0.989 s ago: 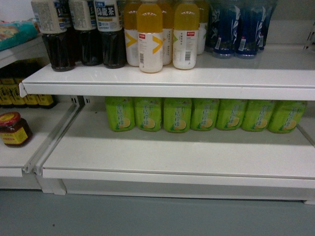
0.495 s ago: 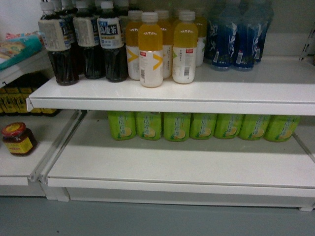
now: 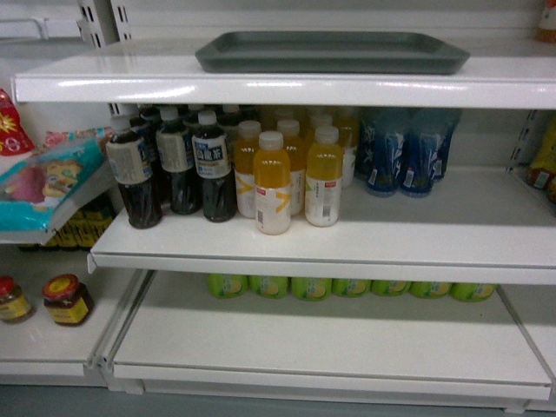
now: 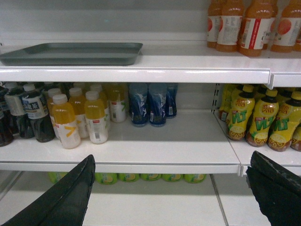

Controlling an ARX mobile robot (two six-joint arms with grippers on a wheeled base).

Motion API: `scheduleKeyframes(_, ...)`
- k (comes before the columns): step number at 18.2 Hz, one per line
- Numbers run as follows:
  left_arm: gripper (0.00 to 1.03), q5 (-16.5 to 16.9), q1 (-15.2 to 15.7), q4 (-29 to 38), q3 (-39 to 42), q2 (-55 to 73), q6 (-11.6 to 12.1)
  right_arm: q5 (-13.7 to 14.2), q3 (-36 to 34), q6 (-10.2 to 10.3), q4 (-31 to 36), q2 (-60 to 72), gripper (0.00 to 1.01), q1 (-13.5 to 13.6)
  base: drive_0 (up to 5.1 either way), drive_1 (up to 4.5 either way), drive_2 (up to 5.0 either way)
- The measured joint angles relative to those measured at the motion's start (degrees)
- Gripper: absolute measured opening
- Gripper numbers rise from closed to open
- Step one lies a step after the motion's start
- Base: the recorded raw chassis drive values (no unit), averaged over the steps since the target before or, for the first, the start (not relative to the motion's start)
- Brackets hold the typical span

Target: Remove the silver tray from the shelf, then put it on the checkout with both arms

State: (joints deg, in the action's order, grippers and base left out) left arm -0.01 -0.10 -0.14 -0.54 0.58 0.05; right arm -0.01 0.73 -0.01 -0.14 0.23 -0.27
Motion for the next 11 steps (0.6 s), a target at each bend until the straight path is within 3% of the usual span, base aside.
scheduleKeyframes(11,0.98,0.02,0.00,-0.04,0.00,0.00,-0.02,0.00,0.00,-0.02,-0.04,0.02,0.98,0.00,0.0,0.00,0.0)
